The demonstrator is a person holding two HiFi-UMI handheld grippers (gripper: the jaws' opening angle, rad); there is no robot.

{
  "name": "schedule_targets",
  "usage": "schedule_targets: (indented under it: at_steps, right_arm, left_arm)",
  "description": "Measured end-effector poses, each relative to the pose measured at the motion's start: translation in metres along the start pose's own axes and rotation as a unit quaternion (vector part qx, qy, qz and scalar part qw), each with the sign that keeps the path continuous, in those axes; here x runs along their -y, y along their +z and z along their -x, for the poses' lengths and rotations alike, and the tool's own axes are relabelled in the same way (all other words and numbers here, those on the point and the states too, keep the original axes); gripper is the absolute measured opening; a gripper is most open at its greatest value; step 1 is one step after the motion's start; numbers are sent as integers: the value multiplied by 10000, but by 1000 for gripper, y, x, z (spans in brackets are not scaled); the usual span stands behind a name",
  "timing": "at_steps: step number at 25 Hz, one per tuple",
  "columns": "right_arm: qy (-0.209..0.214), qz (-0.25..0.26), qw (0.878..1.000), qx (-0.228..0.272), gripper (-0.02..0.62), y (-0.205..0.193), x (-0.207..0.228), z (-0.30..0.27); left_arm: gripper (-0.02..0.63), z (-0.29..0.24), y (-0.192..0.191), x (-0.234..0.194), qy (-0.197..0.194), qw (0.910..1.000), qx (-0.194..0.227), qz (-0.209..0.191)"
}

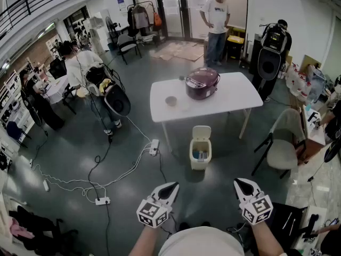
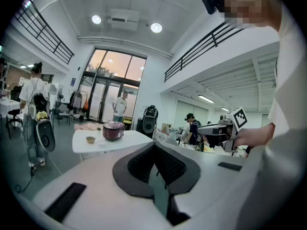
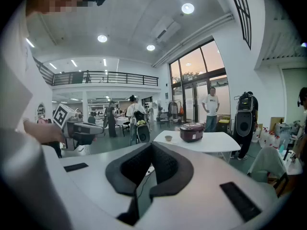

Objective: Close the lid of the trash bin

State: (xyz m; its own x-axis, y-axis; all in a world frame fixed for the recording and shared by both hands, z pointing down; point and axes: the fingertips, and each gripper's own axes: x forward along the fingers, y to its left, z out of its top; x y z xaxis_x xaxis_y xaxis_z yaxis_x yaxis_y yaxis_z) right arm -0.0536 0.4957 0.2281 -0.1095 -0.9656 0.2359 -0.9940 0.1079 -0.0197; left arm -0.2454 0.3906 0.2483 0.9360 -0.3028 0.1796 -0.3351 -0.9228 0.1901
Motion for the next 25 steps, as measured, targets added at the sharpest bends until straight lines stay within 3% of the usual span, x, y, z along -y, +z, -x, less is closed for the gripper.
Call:
schedule_targets:
  at_steps: [25]
  right_arm:
    - [-49,105,9999,4,12,0,8,7]
  left_arm:
    - [14,-8,-10,12,53,9999,-64,55]
